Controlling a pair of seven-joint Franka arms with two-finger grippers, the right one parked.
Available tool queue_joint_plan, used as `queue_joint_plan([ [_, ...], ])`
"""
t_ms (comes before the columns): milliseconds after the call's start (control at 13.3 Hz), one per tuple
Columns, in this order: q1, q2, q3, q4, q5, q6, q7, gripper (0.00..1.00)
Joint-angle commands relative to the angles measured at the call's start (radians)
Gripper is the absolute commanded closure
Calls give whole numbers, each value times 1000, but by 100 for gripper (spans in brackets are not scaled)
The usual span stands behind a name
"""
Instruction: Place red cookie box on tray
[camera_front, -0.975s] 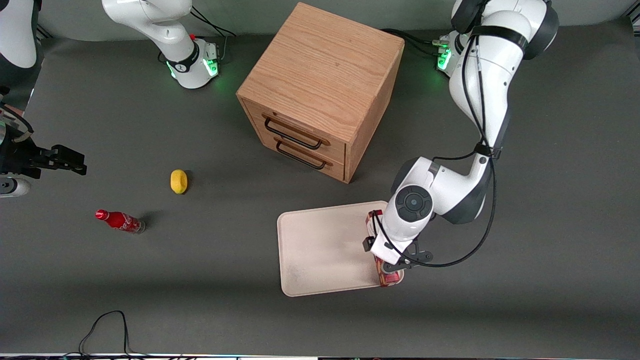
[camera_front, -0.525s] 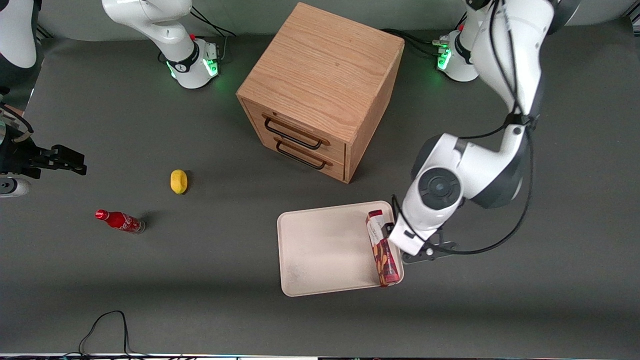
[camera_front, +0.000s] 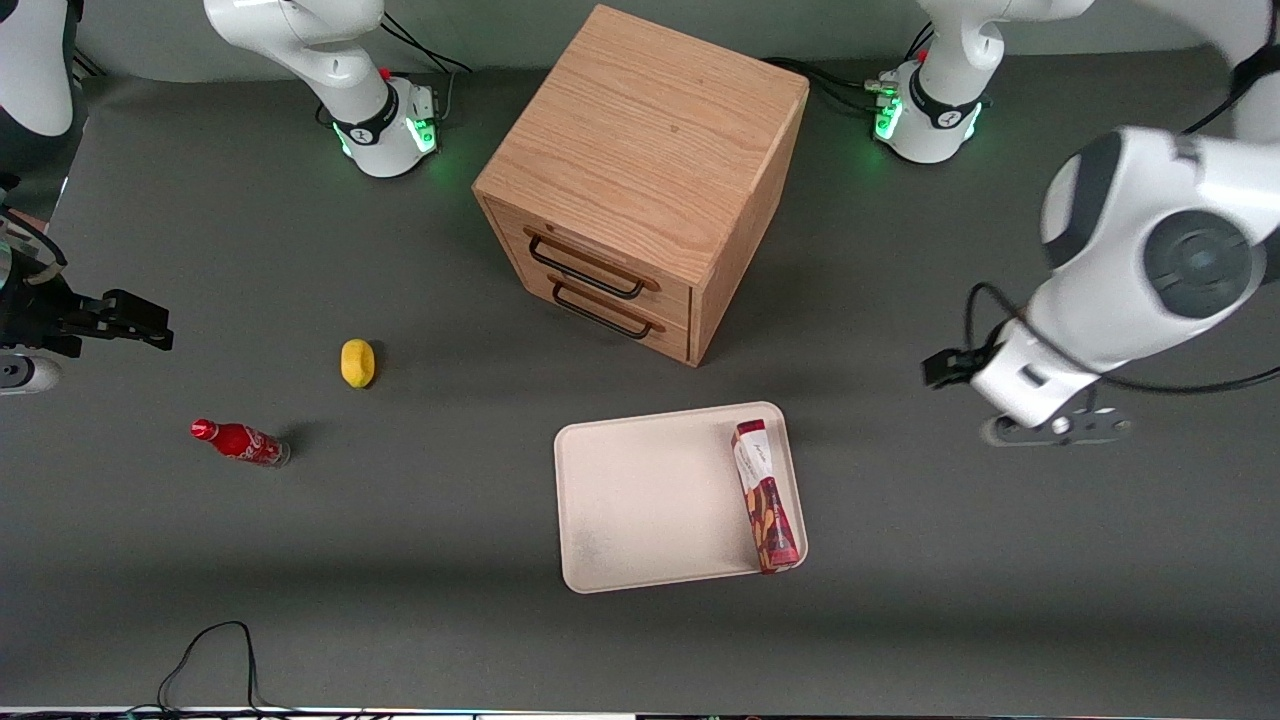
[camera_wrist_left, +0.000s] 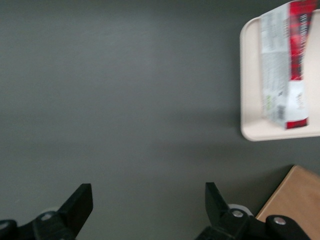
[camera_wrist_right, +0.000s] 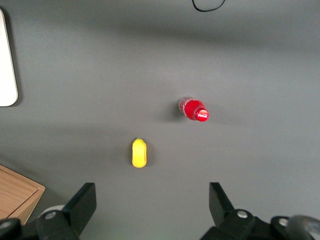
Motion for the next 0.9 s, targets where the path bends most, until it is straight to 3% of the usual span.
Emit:
queue_joint_plan([
  [0,-13,-176,86,-161,-19,-19,120,0],
  [150,-23,-219,168,-173,-15,-61,161,0],
  [375,11,-223,200,-114,-7,-137,164,0],
  [825,173,-216,71,-86,-7,-155,164,0],
])
